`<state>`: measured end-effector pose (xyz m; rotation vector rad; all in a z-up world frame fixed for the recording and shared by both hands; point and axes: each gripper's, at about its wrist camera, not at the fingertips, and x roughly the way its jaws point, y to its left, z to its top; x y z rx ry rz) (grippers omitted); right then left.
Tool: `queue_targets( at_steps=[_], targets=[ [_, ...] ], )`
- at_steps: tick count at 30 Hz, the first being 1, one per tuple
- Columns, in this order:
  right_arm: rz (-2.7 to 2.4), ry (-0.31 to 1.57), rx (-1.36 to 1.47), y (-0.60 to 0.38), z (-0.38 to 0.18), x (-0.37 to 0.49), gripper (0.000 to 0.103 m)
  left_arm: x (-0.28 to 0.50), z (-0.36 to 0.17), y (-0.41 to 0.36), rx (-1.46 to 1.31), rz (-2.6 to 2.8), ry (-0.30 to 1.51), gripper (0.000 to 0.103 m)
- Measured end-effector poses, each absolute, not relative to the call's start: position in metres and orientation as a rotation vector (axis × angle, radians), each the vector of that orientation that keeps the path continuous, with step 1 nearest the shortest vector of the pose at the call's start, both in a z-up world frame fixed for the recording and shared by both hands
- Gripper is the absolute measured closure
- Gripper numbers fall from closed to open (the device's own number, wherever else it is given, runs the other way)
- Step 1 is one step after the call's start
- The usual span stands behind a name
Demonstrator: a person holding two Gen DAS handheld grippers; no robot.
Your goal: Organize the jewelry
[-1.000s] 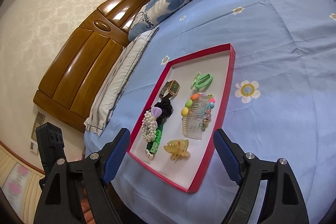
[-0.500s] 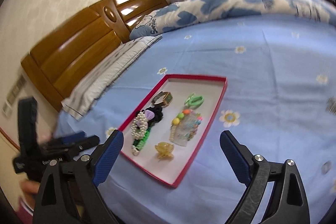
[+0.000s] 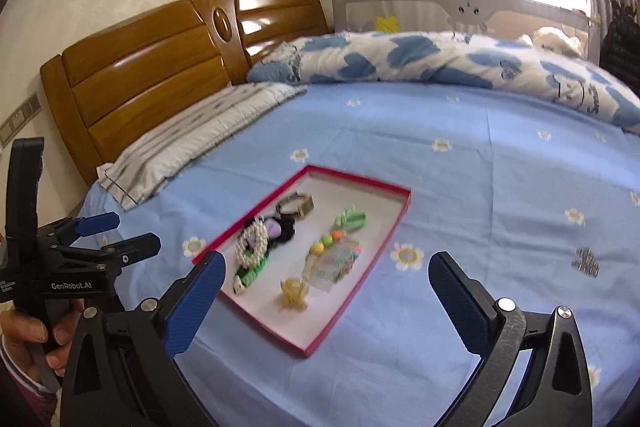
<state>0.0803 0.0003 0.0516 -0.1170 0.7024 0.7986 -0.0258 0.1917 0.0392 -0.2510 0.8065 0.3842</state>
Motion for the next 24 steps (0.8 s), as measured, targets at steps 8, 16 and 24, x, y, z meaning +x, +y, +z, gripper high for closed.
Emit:
queue_targets(
  at_steps=[8,16,24],
  targets=[
    [0.776,0.748,-0.125,0.004,0.015,0.070,0.000,-0.030,0.017,0.191,-0.263,0.415,0.822,0.000],
    [0.737,0.787,-0.093,0.004,-0.005,0.070,0.000,-0.033,0.004,0.187,-0.224,0.451,0.839,0.000],
    [0.728,0.784,-0.097,0.004,-0.010,0.066,0.000,-0.032,0.004,0.179,-0.192,0.453,0.832,0.000]
  ],
)
